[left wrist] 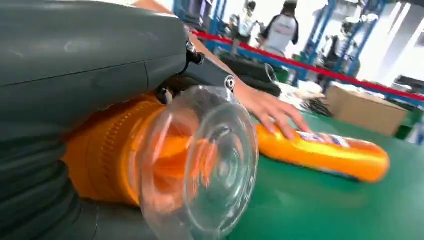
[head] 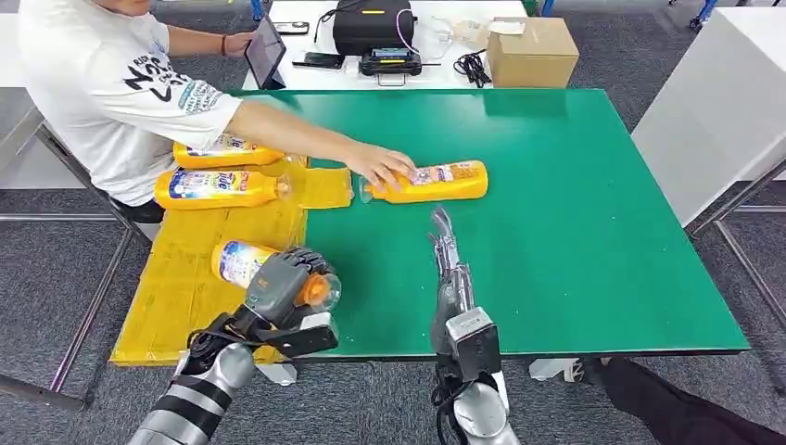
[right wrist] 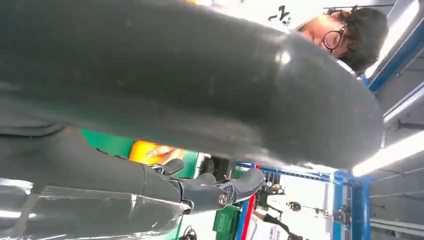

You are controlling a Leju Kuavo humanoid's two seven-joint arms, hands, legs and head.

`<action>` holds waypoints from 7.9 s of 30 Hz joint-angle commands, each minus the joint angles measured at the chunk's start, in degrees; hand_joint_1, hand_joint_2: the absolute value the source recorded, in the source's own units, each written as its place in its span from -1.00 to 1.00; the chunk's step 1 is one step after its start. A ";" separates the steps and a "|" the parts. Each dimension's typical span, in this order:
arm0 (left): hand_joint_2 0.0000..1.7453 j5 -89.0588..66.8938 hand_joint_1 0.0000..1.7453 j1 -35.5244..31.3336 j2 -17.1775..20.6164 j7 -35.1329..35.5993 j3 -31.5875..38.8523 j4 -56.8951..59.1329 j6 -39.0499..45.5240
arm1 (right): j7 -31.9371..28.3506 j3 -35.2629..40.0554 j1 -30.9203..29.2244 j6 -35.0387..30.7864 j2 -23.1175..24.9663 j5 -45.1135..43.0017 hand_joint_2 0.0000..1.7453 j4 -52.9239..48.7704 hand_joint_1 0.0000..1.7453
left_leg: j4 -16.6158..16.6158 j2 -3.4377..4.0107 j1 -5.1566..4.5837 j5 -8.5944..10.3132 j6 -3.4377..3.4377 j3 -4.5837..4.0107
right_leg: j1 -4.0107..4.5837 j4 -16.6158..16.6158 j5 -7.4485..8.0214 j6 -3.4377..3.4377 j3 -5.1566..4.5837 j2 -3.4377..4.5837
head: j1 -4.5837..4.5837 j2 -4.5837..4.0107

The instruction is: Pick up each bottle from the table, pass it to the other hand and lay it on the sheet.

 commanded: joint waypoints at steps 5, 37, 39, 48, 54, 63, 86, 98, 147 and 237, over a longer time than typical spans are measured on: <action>1.00 -6.72 1.00 -2.58 -0.43 0.33 7.74 -5.52 17.06 | 1.24 0.41 -1.46 0.27 0.24 1.04 -1.00 4.00 -1.00 | 0.06 -0.01 0.10 -0.09 -0.09 0.02 | 0.15 0.01 -0.09 -0.11 0.05 -0.05 | 0.00 0.00; 1.00 -24.83 1.00 -14.22 3.73 15.51 2.35 30.72 2.37 | 3.13 -0.96 -0.78 2.88 0.65 2.58 -1.00 5.84 -1.00 | -0.01 -0.03 0.08 -0.04 -0.07 -0.06 | 0.09 -0.04 -0.04 -0.09 -0.06 -0.04 | 0.00 0.00; 1.00 -24.83 1.00 -14.22 3.73 15.51 2.35 30.72 2.37 | 3.13 -0.96 -0.78 2.88 0.65 2.58 -1.00 5.84 -1.00 | 0.00 -0.04 0.09 -0.06 -0.08 -0.03 | 0.11 -0.04 -0.06 -0.10 -0.01 -0.06 | 0.00 0.00; 1.00 -21.17 1.00 -14.85 2.98 14.78 4.89 32.63 -1.23 | 3.32 -0.89 -0.51 3.16 0.81 2.90 -1.00 6.05 -1.00 | -0.01 -0.02 0.08 -0.04 -0.07 -0.04 | 0.09 -0.05 -0.03 -0.09 -0.02 -0.03 | 0.00 0.00; 1.00 -9.40 -1.00 -15.62 2.56 9.47 11.10 34.11 -11.77 | 3.47 -0.75 -0.73 3.16 0.81 3.18 -1.00 6.84 -1.00 | -0.02 0.03 0.06 -0.03 -0.05 0.01 | 0.08 -0.06 0.00 -0.07 0.02 0.04 | 0.00 0.00; -1.00 -2.72 -1.00 -15.47 3.21 7.86 12.37 35.56 -18.60 | 3.68 -0.42 -1.86 3.28 0.76 3.08 -1.00 9.01 -1.00 | -0.09 0.12 0.08 -0.05 -0.07 0.28 | 0.09 -0.12 0.01 -0.09 0.27 0.11 | 0.00 0.00; -1.00 45.78 -1.00 -10.83 0.68 0.30 28.28 29.49 -42.23 | 4.22 1.46 -5.33 -0.01 0.82 1.23 -1.00 16.80 -1.00 | -0.15 -0.01 0.02 -0.01 -0.05 0.79 | 0.01 -0.10 -0.03 -0.05 0.83 0.03 | 0.00 0.00; 1.00 42.86 -1.00 -4.51 -4.29 -15.08 22.73 1.64 1.16 | 10.11 5.55 -8.05 -2.14 -4.77 14.33 1.00 18.35 -1.00 | 0.03 -0.09 0.08 0.00 -0.03 0.22 | 0.09 -0.04 0.05 -0.05 0.23 -0.16 | 0.00 0.00; 1.00 41.38 -1.00 -2.32 -7.55 -15.08 14.07 11.21 -1.17 | 28.80 11.42 -24.57 17.89 -28.98 22.48 1.00 32.50 -1.00 | 0.03 -0.33 -0.16 0.13 0.16 -0.02 | -0.13 -0.09 0.11 0.15 0.10 -0.36 | -0.02 0.00; 1.00 75.72 -1.00 5.73 -5.69 6.08 4.15 0.94 -39.26 | 6.33 0.46 -0.11 -22.51 -5.95 36.67 1.00 16.19 0.94 | -0.03 -0.09 -0.13 0.00 0.13 -0.19 | -0.16 -0.12 0.01 0.27 -0.09 -0.12 | -0.02 0.00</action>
